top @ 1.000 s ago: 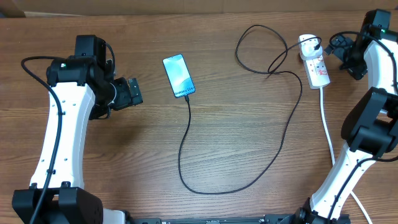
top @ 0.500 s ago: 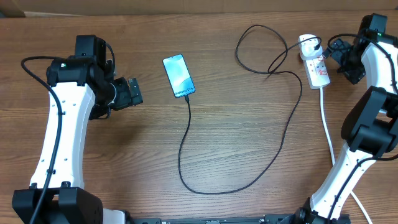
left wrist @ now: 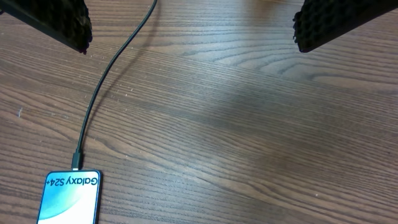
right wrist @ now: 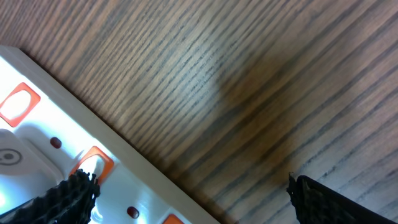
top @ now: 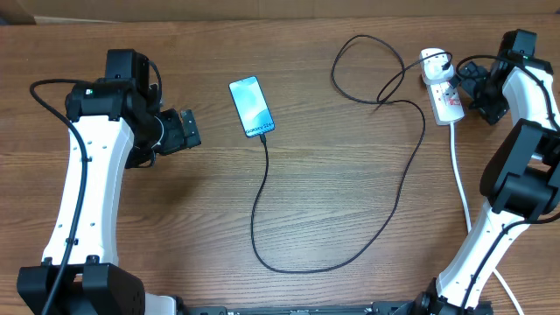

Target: Plug charger to phone and switch on socket

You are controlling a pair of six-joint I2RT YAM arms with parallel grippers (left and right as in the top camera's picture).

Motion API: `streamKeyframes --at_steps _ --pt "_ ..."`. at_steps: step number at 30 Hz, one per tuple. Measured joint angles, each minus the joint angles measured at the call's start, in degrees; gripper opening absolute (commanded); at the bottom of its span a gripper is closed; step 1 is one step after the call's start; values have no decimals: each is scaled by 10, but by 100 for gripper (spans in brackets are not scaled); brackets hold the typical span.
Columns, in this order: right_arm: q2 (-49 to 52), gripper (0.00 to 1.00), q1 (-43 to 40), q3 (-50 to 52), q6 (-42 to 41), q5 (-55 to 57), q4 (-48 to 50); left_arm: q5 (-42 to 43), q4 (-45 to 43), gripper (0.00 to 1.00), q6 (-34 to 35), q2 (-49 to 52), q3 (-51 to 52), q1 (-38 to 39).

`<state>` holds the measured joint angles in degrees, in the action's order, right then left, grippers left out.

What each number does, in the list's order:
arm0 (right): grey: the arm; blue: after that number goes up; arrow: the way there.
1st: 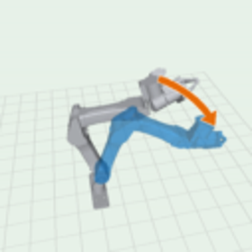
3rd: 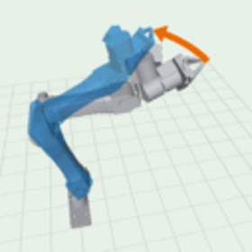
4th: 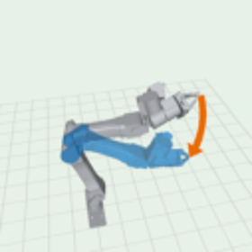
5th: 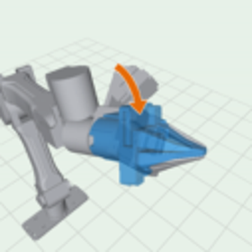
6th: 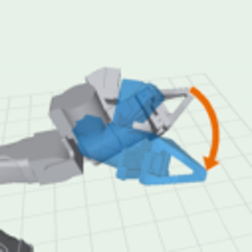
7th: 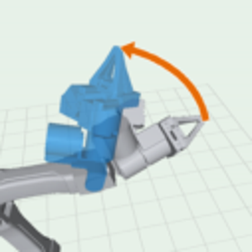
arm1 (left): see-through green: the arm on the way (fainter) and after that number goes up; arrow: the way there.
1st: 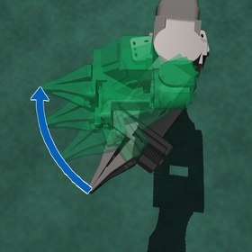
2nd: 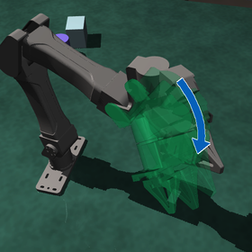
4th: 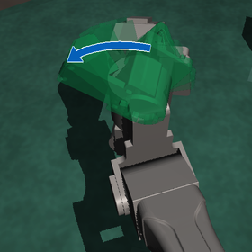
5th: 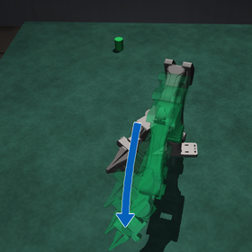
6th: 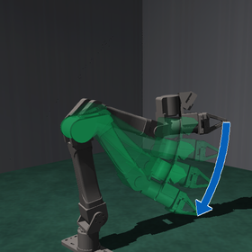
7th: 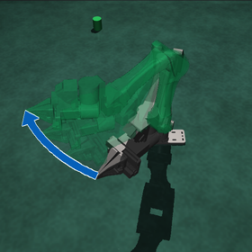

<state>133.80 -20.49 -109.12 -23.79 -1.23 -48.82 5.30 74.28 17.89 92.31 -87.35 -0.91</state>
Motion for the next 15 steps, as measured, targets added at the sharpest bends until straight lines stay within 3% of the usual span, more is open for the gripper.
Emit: streamKeyframes --at_steps 15 --pt "0 100 0 0 -4 -10 14 0 0 100 0 0 0 0"
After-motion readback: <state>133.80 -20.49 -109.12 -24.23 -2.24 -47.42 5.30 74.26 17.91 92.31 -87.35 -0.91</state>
